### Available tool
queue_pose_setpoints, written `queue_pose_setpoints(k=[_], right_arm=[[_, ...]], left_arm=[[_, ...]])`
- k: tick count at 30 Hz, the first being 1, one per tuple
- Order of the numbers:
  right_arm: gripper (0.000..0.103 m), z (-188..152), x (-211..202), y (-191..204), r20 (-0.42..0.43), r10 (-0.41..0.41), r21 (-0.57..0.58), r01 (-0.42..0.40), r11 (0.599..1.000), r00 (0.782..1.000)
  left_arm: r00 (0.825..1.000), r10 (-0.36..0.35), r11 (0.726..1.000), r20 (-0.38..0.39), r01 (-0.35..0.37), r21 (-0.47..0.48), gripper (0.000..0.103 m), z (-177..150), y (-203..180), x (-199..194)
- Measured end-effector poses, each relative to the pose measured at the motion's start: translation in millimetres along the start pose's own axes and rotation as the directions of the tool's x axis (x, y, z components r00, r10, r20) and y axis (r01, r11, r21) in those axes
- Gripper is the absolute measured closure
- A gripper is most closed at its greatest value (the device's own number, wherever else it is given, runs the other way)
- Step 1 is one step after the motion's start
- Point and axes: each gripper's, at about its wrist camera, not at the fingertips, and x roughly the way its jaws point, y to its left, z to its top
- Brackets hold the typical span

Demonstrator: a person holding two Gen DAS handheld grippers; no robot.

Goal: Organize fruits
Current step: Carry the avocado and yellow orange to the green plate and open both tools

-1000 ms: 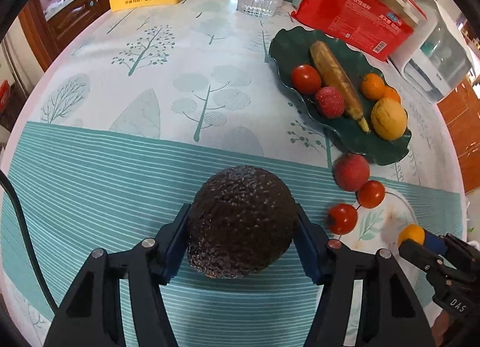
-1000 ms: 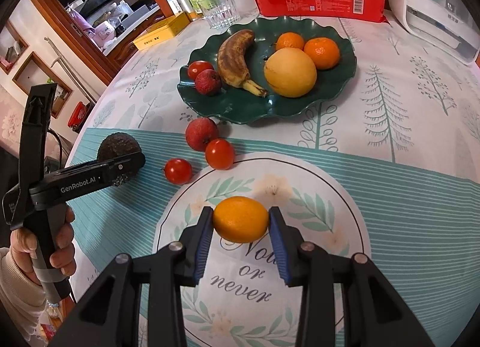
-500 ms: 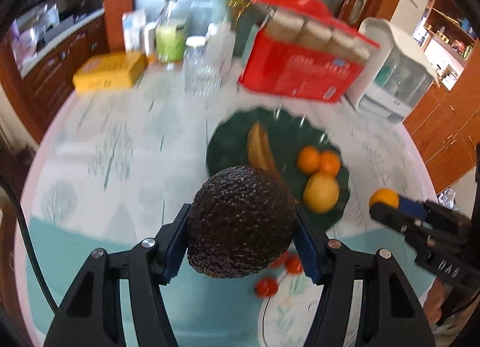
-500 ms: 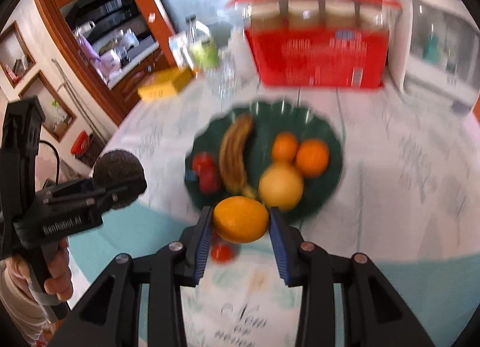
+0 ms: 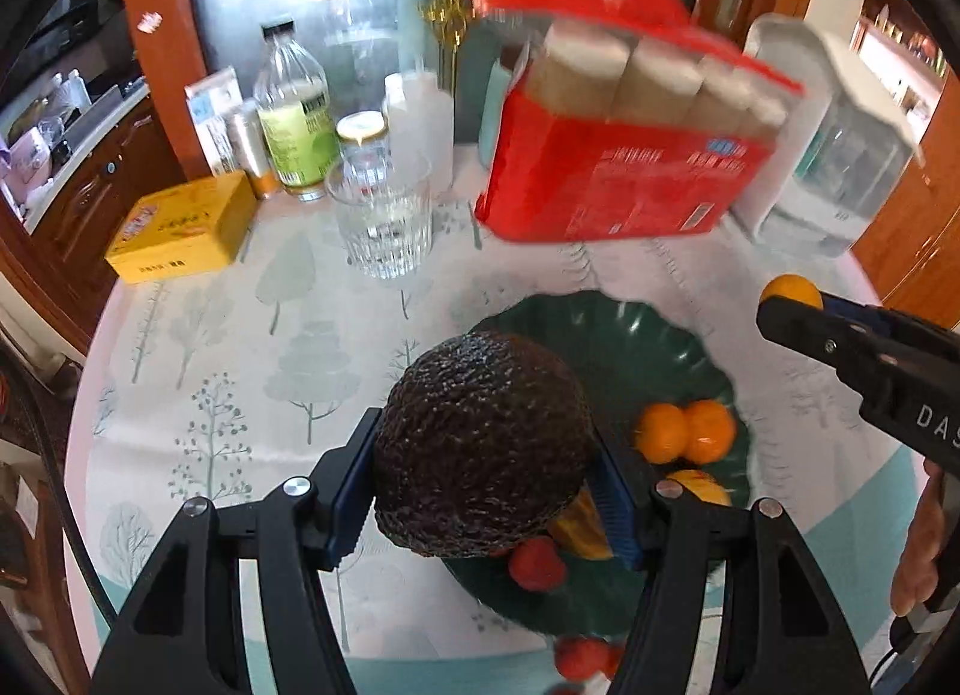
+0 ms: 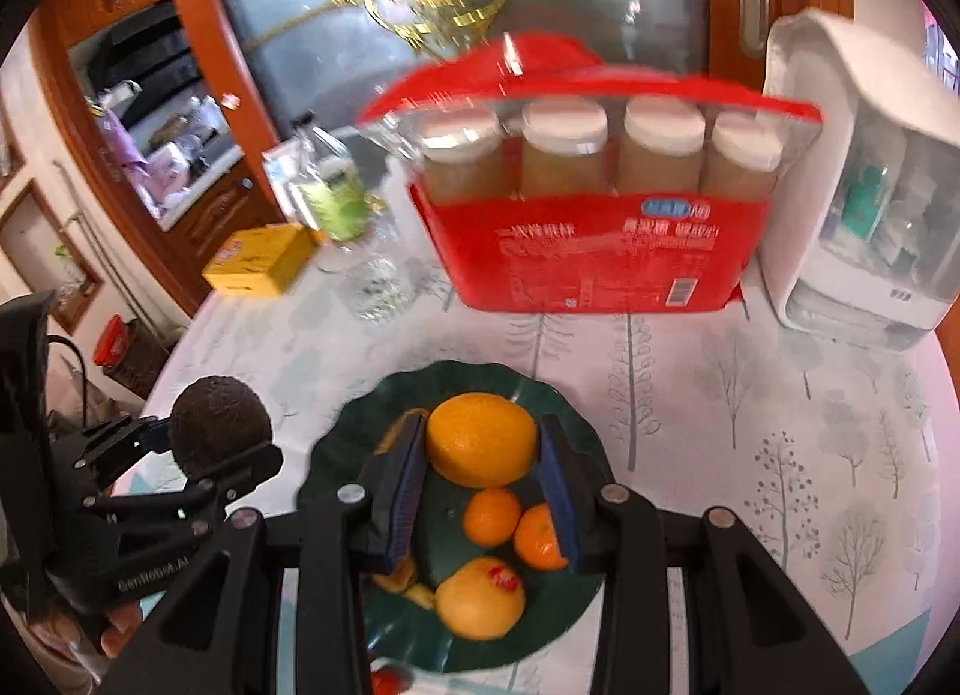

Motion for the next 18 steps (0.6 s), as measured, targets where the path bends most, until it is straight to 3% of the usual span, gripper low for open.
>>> queue_pose_setpoints(k=[8, 16, 18], right_arm=[[0.066, -13.9, 63.2, -3.3, -0.12, -0.001, 0.027, 0.005, 1.0, 0.993], [0.065, -20.7, 90.1, -5.9, -0.175, -0.034, 0.008, 0.036, 0.999, 0.984], [0.065, -21.0, 92.6, -7.4, -0.186, -0.024, 0.011, 0.027, 1.0, 0.982]], left_arm=[[0.995, -0.012, 1.0, -0.095, 0.014, 0.02, 0.041, -5.5, -0.8, 60.3], [0.994, -0.023, 1.0, -0.105, 0.025, 0.013, 0.039, -3.4, 1.4, 81.0], [0.995, -0.017, 1.0, -0.096, 0.019, 0.015, 0.03, -1.4, 2.1, 78.7]])
